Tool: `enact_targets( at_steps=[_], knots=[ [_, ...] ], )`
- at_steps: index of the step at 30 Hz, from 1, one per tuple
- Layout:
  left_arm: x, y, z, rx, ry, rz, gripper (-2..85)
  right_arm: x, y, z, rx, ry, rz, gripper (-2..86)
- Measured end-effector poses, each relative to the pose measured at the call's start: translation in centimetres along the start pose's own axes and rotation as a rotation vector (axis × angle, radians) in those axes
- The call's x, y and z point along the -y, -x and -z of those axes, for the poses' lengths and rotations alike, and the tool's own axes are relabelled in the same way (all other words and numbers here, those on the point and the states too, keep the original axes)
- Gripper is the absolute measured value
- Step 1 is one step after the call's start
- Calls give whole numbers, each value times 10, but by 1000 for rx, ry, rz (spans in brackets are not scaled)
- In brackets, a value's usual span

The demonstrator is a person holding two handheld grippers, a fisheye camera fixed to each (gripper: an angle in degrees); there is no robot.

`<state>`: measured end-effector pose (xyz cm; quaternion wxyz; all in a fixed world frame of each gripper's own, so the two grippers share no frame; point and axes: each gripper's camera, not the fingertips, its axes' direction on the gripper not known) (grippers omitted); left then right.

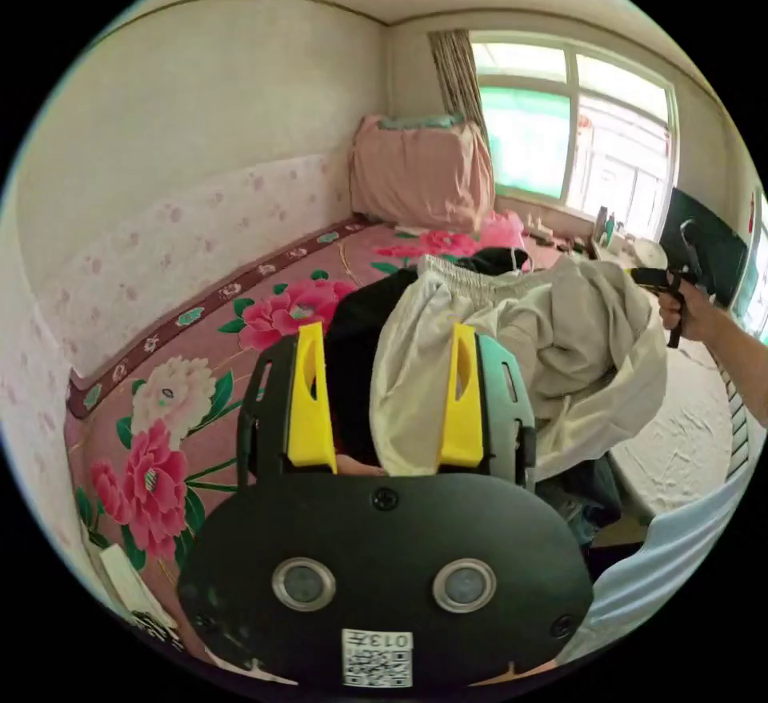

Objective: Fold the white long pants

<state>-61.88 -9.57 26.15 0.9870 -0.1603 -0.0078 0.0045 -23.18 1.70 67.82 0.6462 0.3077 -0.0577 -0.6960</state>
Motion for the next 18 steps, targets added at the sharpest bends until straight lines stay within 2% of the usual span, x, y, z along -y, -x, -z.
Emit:
enact_targets(
  at_steps=[1,3,4,5,8,13,16,18],
  knots=[
    [3,1,-11,-20,42,3,186,0,-5,-19,46,54,-42,153],
    [5,1,-51,-116,211,-8,93,-5,-3,-45,175,149,-62,107],
    [4,-1,-56,-139,239,-27,59,-11,6,-58,212,210,-26,60],
    [0,-5,-57,-124,244,-55,21,-14,12,-61,182,230,-5,54],
    [-11,-12,-19,-52,71,-107,8,-38,47,-44,54,124,143,35],
    [-21,-7,78,-244,-292,-101,2,-97,112,35,-140,-205,439,22],
    [-29,-19,135,-294,-493,-177,1,-134,137,87,-249,-451,498,19],
    [-30,-30,172,-305,-611,-225,0,-147,146,113,-293,-546,478,18]
  ],
)
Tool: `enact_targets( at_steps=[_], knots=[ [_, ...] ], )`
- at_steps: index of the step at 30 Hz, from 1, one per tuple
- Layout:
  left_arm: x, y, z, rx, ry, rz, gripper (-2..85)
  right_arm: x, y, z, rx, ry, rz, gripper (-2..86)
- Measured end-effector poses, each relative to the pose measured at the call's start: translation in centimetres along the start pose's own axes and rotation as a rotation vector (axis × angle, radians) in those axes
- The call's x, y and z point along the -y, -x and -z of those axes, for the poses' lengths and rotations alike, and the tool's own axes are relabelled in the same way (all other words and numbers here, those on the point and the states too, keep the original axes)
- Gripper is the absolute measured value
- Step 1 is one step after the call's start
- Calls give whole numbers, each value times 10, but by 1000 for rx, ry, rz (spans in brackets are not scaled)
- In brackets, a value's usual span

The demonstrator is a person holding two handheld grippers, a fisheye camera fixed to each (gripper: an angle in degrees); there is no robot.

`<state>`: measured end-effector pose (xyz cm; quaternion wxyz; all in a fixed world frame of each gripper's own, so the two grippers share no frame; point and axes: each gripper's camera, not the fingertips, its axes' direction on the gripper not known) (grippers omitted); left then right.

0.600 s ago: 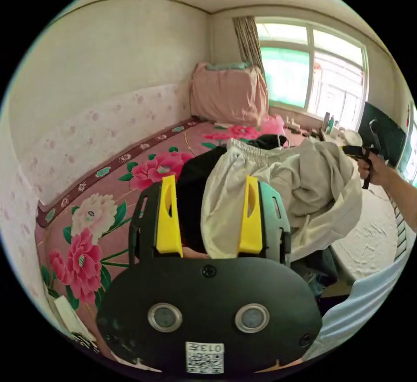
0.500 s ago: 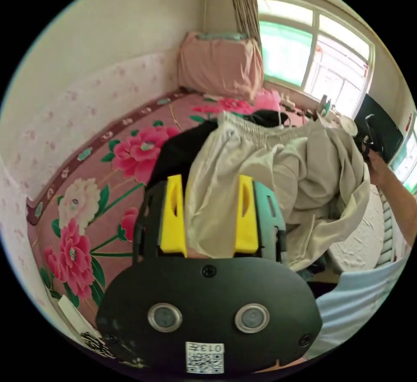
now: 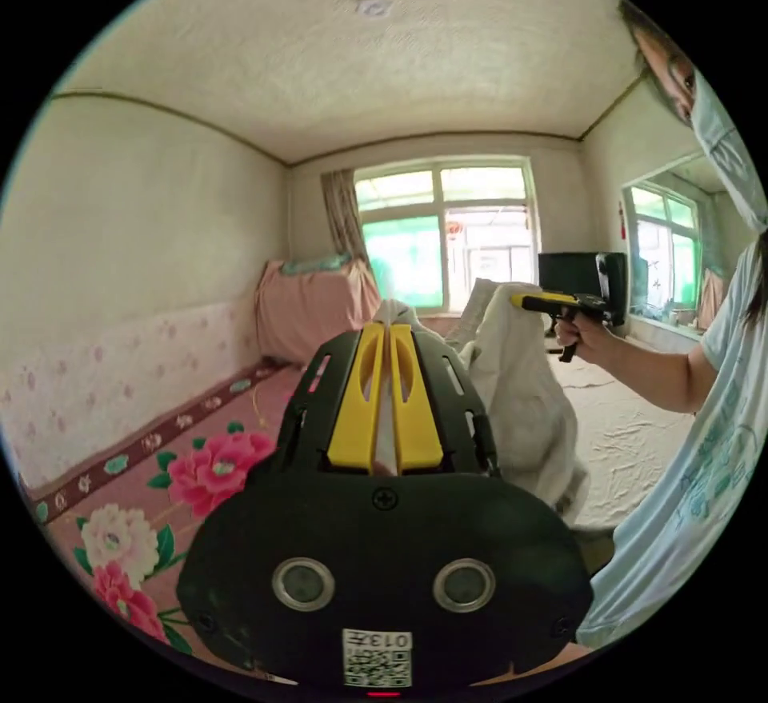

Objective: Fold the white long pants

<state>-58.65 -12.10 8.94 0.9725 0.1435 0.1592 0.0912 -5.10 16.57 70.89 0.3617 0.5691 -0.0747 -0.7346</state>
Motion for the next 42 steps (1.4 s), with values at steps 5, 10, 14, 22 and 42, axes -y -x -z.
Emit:
enact_targets(
  at_steps=[5,10,14,22,42],
  knots=[
    [33,-22,25,-140,-130,-48,0,18,-10,65,-75,-72,-79,19],
    [80,-58,47,-248,-262,-168,-1,54,-27,170,-250,-222,-100,20],
    [129,-89,54,-358,-359,-271,-1,74,-28,246,-417,-293,-105,21],
    [191,-147,53,-638,-542,-327,-1,83,46,409,-931,-330,100,21],
    [162,-420,-116,-1461,-272,-271,-2,-93,-41,607,-1377,86,-333,19]
  ],
)
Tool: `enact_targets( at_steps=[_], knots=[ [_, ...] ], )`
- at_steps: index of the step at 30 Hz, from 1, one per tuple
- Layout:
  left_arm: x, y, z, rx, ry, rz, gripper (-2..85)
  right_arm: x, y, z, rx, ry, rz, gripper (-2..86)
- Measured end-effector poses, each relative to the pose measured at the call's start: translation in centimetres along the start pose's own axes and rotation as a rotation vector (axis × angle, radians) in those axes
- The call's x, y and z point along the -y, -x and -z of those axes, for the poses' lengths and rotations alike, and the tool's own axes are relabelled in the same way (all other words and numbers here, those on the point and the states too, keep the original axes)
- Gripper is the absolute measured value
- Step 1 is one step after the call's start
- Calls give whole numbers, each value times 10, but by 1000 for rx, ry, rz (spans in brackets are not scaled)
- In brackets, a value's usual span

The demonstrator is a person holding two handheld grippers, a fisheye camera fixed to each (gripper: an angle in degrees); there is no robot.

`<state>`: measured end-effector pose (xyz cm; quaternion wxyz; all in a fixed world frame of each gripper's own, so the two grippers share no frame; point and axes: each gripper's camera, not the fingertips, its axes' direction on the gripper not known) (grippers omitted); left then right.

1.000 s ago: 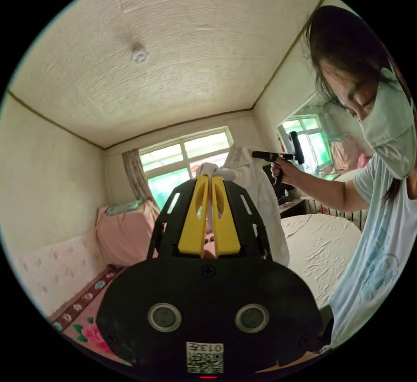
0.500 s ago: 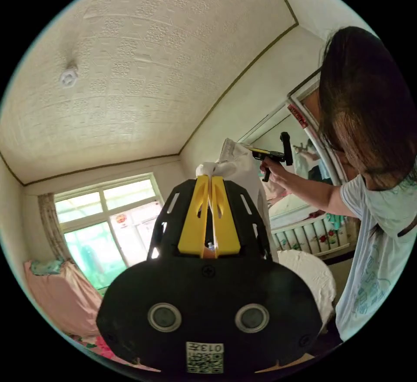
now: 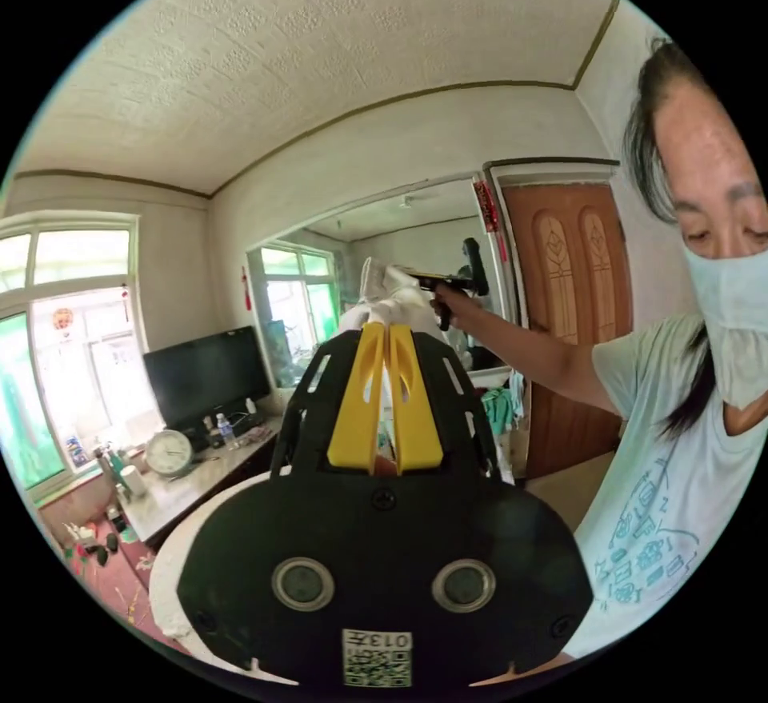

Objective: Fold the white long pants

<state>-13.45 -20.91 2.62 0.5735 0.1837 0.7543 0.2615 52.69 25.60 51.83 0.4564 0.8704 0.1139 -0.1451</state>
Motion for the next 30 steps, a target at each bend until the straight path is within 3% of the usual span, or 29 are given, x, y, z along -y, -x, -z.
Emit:
enact_targets(
  at_steps=[6,11,13,18,24,28,30],
  knots=[
    [12,17,-64,-112,-181,15,-2,82,4,-54,-266,-155,220,23],
    [-20,43,-41,-8,-298,143,-1,153,55,-122,-38,-313,252,25],
    [-41,42,-21,140,-265,129,-1,157,103,-180,210,-299,263,26],
    [-129,34,37,659,77,210,0,99,241,-317,643,-106,275,28],
    [-261,31,82,1021,512,430,2,-53,461,-447,1025,284,254,34],
    [-357,53,92,1049,804,599,6,-172,585,-500,1093,677,260,73],
    [-414,62,104,1016,905,768,12,-203,598,-515,1122,807,172,96]
  ],
)
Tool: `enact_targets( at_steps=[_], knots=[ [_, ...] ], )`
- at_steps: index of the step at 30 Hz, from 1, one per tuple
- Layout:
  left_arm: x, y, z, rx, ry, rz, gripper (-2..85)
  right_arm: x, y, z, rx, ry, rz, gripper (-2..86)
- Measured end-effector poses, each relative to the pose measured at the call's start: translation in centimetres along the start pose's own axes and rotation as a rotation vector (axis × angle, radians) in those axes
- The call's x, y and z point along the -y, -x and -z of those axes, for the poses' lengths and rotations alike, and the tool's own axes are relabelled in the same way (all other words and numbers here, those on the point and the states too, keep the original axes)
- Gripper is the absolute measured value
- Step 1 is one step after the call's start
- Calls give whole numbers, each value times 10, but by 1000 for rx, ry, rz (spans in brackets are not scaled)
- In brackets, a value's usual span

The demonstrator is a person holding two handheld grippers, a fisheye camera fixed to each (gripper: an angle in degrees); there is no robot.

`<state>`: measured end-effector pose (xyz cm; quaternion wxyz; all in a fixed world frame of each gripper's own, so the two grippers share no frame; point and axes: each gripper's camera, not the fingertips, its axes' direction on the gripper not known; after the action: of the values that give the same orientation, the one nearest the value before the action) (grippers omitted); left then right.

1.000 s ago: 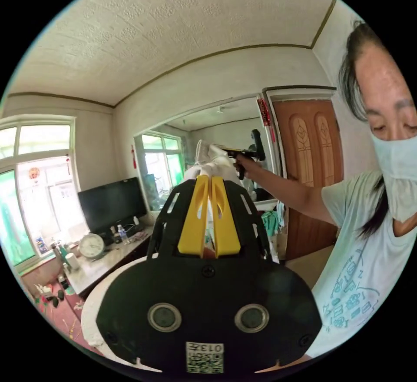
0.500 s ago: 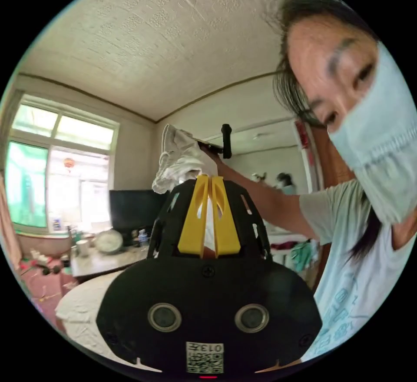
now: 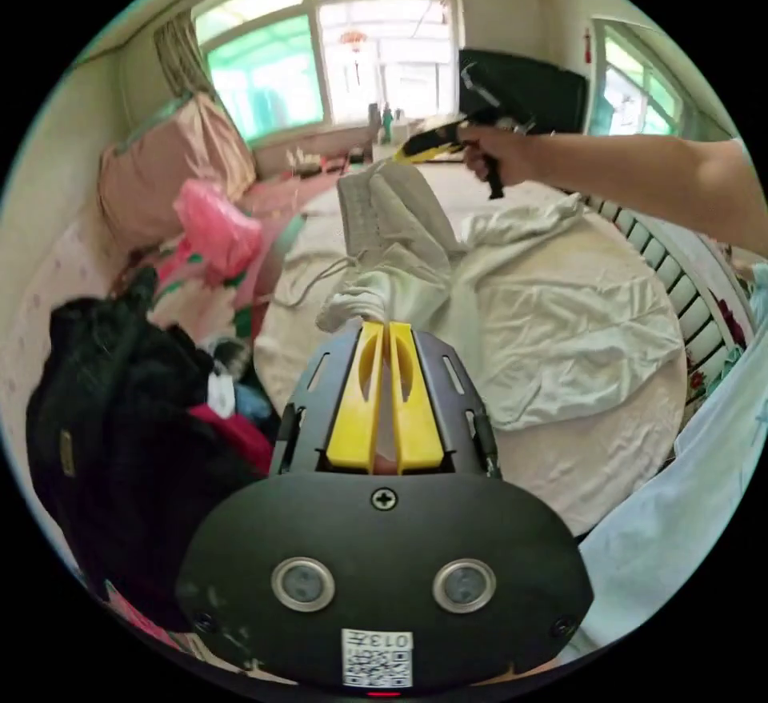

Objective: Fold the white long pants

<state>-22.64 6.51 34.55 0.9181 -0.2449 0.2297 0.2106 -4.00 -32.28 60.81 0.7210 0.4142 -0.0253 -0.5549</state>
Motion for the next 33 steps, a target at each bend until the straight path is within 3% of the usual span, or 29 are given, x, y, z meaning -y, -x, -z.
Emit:
enact_targets(
  at_steps=[2,5,9,13,15,21,24,30,33],
  knots=[
    [-15,19,-14,-18,36,92,21,-7,-12,1,92,-10,-68,119],
    [-23,48,-5,22,13,193,47,-22,-21,57,77,-62,-51,133],
    [-2,76,20,156,-122,247,84,-90,-41,169,-243,-104,-92,126],
    [26,85,-15,31,-42,209,96,-204,-78,264,-597,-82,-429,125],
    [34,87,-50,-43,38,249,113,-255,-91,290,-663,-55,-603,126],
    [46,69,-90,-40,128,269,105,-343,-99,298,-748,49,-905,125],
    [55,62,-96,-93,148,258,57,-353,-108,285,-649,43,-1007,124],
    [78,47,-97,-53,230,216,15,-321,-104,261,-552,133,-979,28],
    [101,39,-57,5,116,170,6,-261,-78,277,-695,151,-767,15]
  ],
)
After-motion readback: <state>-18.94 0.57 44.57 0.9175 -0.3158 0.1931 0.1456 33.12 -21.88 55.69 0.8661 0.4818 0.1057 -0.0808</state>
